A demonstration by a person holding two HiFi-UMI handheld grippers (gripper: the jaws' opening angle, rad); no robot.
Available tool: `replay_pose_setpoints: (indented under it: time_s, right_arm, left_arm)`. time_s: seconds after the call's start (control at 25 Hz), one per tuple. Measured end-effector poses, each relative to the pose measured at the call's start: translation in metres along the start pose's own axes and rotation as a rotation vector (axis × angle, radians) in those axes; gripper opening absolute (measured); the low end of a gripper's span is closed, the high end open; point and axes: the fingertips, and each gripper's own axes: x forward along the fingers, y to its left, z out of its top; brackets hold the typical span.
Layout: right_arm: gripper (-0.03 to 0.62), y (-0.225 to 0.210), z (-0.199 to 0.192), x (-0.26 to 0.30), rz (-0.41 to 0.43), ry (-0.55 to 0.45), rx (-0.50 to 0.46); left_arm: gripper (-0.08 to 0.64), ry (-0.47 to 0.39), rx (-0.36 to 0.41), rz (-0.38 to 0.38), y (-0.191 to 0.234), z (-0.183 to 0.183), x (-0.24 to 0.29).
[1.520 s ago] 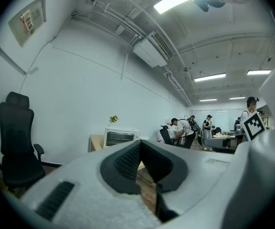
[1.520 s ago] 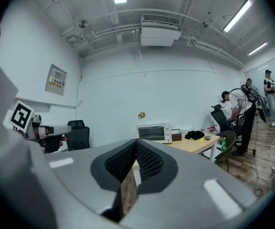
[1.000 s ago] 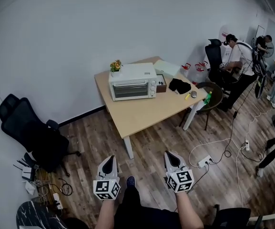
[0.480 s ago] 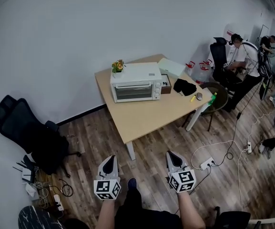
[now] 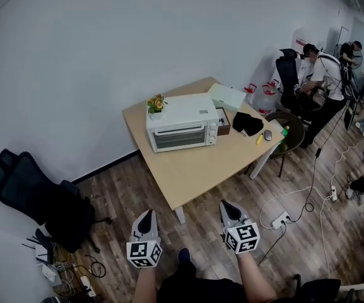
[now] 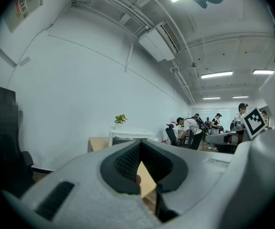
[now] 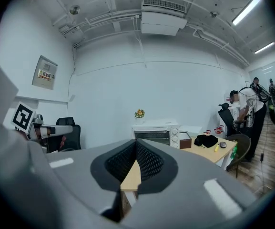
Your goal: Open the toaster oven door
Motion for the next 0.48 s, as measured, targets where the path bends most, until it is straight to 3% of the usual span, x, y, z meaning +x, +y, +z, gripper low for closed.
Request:
replay_pose_setpoints:
  time_s: [0.48]
  right_arm:
    - [0.012,-0.007,0.031,0.103,-0.063,-0.027,0.013]
  left_arm:
    - [-0.005,-0.01,0.007,-0.084,0.064,0.033,0.099]
